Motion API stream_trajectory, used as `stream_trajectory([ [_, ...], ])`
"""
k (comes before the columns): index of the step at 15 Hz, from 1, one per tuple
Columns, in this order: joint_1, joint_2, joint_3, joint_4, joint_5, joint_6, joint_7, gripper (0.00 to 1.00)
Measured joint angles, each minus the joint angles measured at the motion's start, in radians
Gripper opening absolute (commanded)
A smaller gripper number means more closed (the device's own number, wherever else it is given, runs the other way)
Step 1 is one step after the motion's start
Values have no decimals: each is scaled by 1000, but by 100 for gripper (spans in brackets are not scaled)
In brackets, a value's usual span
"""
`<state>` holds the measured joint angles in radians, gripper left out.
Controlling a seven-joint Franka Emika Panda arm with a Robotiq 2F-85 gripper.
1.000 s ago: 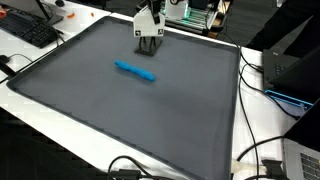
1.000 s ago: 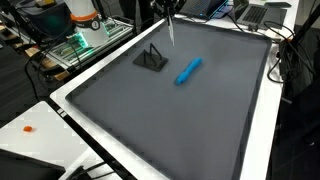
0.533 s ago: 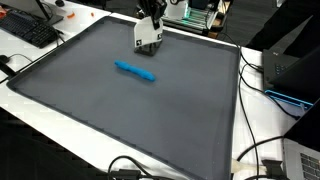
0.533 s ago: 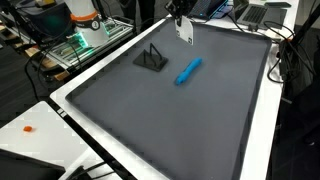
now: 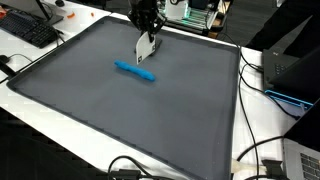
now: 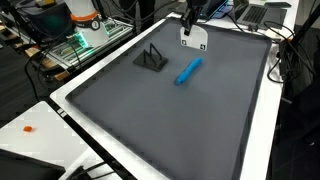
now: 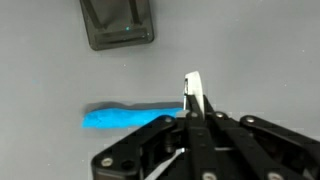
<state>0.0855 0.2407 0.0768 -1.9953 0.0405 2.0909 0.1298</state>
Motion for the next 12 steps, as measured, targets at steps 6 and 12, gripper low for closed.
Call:
stream_trajectory([
  [6, 12, 76, 4, 79, -69, -33, -155, 4],
  [12, 12, 79, 4, 85, -67, -37, -160, 1],
])
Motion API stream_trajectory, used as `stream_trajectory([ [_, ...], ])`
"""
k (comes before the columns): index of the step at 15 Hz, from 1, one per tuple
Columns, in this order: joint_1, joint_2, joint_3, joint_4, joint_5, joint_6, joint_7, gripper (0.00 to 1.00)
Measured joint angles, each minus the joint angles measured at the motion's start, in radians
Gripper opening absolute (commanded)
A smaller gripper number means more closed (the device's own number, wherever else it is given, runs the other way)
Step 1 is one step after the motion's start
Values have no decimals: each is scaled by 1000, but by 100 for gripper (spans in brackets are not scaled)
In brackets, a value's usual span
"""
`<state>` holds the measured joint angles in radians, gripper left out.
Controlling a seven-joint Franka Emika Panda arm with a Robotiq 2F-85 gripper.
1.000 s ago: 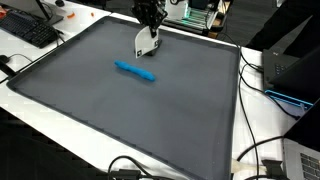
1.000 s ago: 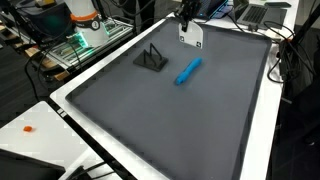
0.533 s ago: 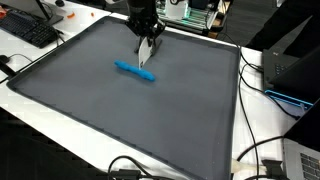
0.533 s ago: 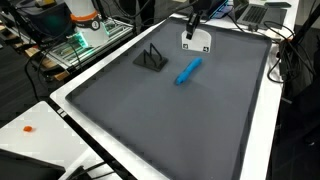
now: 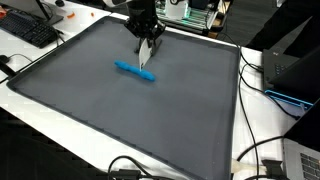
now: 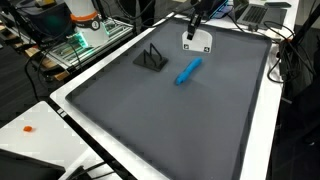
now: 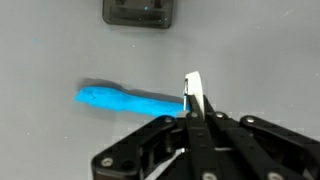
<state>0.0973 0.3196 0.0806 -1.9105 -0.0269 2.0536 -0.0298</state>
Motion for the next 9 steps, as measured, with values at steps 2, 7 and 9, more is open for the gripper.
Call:
stream_trajectory([
  [2, 0, 1, 0, 0, 5, 0, 5, 1],
  [7, 1, 22, 3, 6, 19, 0, 45, 1],
  [9, 2, 40, 5, 18, 29, 0, 60, 1],
])
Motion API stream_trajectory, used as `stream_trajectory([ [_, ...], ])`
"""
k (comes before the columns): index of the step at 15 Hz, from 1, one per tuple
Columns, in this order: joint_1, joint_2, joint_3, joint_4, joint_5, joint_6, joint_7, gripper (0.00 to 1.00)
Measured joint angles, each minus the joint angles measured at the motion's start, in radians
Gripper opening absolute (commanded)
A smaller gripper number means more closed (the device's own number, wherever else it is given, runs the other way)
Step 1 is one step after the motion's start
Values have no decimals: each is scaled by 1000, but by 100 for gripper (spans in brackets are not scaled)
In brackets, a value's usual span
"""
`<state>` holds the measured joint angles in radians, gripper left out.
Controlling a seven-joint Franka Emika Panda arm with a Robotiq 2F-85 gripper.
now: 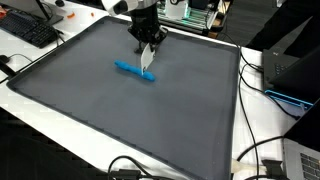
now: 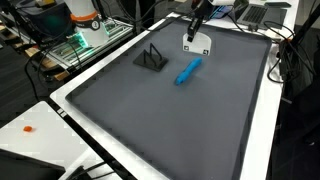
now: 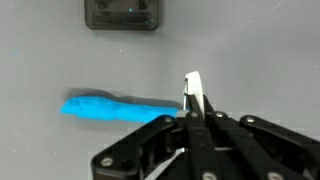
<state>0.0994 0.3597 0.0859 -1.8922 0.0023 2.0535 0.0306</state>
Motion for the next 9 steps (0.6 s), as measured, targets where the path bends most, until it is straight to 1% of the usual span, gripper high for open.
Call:
stream_trajectory([
  [9, 15, 86, -2, 77, 6, 0, 80, 1],
])
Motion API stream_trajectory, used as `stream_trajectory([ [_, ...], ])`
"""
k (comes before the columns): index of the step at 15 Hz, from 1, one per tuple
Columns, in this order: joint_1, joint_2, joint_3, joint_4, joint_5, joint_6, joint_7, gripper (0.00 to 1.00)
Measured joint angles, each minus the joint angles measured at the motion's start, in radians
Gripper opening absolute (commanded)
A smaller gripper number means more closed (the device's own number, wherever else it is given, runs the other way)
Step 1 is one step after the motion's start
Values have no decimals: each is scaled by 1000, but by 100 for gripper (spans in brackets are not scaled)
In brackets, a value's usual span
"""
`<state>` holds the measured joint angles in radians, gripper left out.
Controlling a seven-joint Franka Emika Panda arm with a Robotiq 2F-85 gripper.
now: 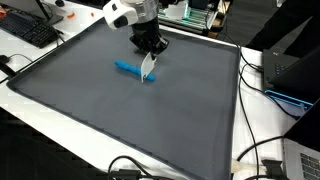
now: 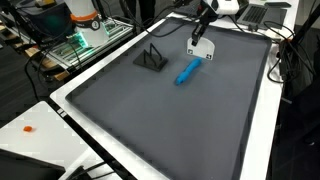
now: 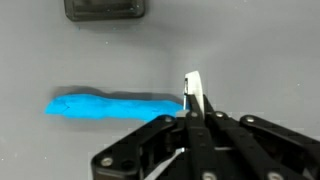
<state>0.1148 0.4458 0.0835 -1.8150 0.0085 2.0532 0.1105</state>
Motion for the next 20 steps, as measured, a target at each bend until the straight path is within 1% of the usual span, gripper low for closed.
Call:
stream_trajectory([
  [10, 17, 59, -16, 60, -32, 0, 27, 1],
  [20, 33, 89, -30, 82, -45, 0, 27, 1],
])
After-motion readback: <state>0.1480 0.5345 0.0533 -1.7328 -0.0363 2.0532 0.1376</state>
